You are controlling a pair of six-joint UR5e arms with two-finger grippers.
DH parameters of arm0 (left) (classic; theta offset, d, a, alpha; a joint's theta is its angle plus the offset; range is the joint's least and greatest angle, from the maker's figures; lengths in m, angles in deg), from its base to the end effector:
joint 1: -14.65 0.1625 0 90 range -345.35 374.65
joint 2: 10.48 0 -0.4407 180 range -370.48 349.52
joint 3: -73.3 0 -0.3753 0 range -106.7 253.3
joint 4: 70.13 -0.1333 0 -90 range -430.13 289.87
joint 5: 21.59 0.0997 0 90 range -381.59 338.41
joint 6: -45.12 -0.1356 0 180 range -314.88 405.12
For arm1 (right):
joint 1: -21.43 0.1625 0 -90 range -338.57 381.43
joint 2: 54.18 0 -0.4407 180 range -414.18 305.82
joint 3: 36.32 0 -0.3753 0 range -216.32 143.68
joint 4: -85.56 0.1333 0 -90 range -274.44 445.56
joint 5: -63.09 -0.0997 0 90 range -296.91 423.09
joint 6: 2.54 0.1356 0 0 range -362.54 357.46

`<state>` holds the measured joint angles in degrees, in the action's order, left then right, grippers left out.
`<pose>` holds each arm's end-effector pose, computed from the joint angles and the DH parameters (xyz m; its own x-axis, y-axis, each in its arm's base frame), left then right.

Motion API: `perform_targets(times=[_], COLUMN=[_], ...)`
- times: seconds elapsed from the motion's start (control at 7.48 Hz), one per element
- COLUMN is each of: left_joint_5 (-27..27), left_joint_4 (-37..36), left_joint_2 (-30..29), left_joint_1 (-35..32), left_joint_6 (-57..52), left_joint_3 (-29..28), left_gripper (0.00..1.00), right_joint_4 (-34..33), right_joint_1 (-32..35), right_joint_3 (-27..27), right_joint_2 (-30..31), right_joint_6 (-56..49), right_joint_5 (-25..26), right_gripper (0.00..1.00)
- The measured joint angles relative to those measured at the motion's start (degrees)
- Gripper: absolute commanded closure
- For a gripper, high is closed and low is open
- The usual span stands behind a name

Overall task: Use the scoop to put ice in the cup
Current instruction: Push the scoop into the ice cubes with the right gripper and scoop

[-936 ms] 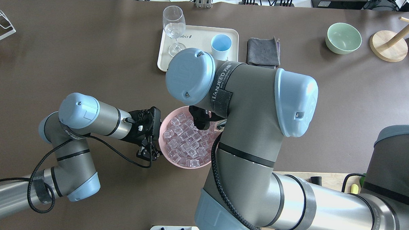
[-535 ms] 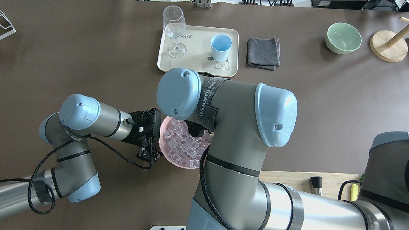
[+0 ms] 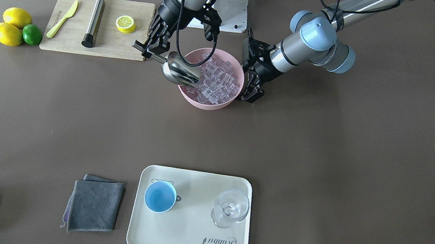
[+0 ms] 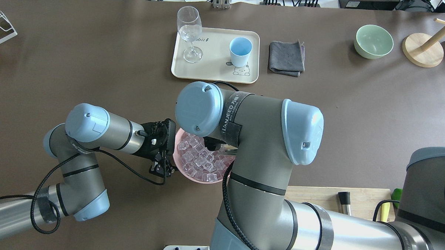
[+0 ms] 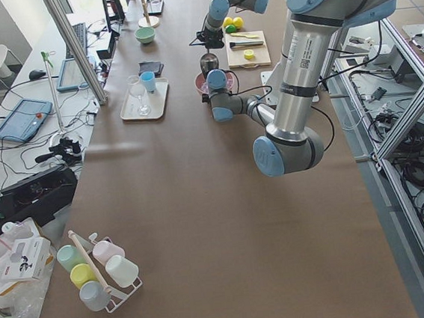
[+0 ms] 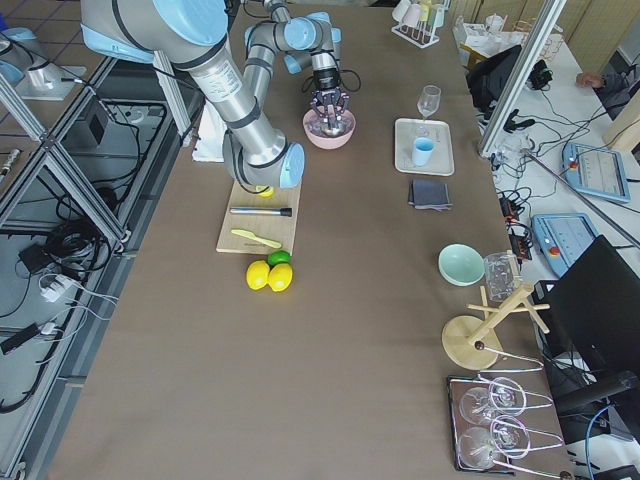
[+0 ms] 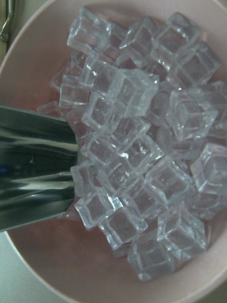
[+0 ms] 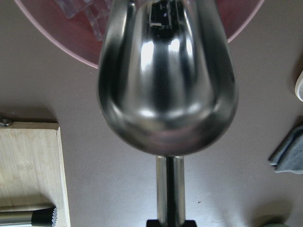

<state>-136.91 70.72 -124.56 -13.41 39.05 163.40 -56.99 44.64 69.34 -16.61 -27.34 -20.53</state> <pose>0.5526 -0.3799 0.3465 0.0362 0.9993 -0.0077 -0.2331 0.0159 0.9723 -0.5127 -0.3813 0.1861 0.0090 -0.9778 -0.2096 0.9796 -0.0335 0.1983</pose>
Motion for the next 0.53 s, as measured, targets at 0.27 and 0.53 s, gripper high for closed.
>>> perform_targets(times=[0.27,0.53], left_joint_5=[0.0,0.08], left_joint_4=[0.03,0.0], left_joint_2=[-0.03,-0.02], left_joint_1=[0.02,0.17], left_joint_6=[0.0,0.0], left_joint_3=[-0.01,-0.01], left_gripper=[0.01,0.02], right_joint_4=[2.25,2.84], right_joint_1=[-0.15,-1.39], right_joint_3=[0.2,0.53], right_joint_2=[1.37,2.08], right_joint_6=[0.54,2.82], right_joint_5=[0.44,2.04], right_gripper=[1.0,1.0])
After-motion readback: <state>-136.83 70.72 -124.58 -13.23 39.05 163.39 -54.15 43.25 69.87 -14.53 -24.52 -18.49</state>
